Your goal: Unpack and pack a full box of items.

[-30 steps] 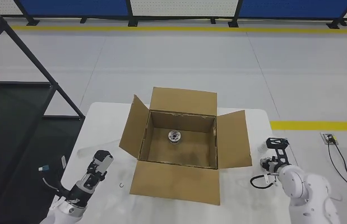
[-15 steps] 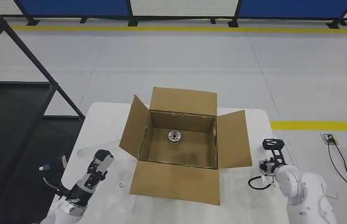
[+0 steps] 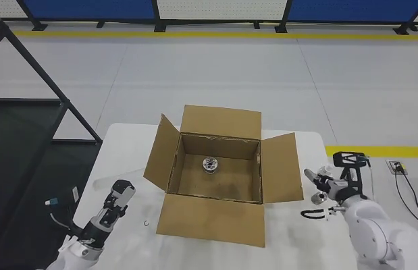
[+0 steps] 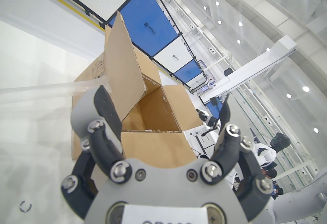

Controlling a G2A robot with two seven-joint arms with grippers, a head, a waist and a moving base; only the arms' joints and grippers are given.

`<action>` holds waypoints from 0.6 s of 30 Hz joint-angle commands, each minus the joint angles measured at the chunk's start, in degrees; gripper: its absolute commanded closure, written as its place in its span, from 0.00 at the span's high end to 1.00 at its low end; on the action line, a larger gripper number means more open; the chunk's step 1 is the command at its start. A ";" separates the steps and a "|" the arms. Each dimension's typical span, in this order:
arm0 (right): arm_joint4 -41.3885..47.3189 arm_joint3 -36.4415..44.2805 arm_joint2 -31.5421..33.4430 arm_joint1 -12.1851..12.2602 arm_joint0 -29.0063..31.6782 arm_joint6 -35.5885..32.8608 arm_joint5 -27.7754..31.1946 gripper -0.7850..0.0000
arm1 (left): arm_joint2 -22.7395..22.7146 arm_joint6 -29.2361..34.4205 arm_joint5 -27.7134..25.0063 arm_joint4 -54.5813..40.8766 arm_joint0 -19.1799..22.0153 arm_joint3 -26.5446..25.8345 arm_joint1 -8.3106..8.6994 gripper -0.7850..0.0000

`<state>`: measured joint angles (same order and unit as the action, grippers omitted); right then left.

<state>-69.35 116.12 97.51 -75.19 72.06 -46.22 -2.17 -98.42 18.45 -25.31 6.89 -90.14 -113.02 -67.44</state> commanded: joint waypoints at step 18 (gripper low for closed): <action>-2.26 4.13 -29.42 -1.79 -7.69 -1.22 -0.29 1.00 | -3.83 -8.08 -7.87 -1.93 -10.19 0.48 -0.53 1.00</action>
<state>-71.16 122.35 70.27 -76.74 65.97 -46.93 -1.68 -102.15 10.71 -32.79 5.04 -99.81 -112.58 -67.93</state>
